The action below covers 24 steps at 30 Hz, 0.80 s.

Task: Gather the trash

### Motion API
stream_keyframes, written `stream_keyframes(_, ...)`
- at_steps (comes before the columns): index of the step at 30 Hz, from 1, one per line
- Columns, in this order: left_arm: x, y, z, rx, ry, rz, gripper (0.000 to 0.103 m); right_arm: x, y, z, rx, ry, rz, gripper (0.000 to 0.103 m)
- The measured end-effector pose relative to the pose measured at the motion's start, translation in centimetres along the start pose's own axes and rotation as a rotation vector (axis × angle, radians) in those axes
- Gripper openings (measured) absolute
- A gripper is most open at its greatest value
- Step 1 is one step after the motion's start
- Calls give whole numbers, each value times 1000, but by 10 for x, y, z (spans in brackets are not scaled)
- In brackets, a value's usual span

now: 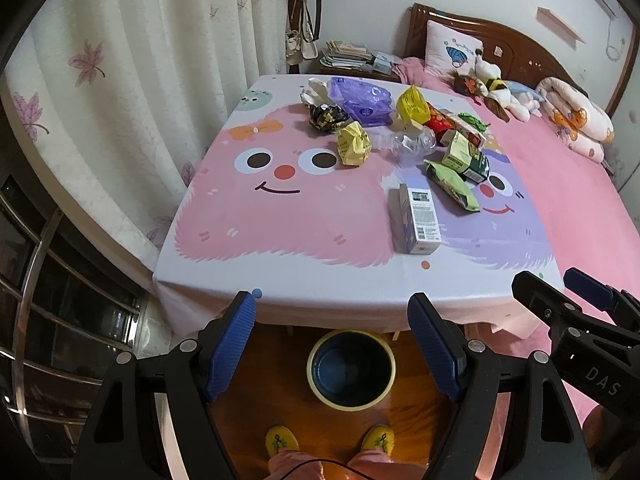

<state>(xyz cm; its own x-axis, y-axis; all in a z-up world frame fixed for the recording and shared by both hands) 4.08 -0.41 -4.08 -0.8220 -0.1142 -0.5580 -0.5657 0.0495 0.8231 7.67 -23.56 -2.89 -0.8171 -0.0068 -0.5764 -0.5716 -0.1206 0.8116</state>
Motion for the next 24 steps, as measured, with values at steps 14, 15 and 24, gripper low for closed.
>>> stream_keyframes(14,2,2,-25,-28,35,-16,80,-10,-4,-22,-51,21,-20,81)
stream_keyframes(15,1,0,-24,-31,35,-17,80,-11,-7,-22,-54,20,-16,81)
stream_keyframes(24,-44,-35,5,-9,23,-12,80,-40,-42,-10,-24,-21,-8,81)
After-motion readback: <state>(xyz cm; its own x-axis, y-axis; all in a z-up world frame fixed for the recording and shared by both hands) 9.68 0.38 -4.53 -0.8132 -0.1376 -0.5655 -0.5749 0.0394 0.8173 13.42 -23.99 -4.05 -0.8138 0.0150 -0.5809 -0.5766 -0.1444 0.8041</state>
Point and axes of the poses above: each gripper's, at about its wrist camera, not at the fingertips, and y roughly against the way its jaws point, z to its left, x to its underside, the point moved 7 cm from there along -y, roughly the way its jaws point, and after that the axes turned 3 degrees about x, right-handed, at the moved point
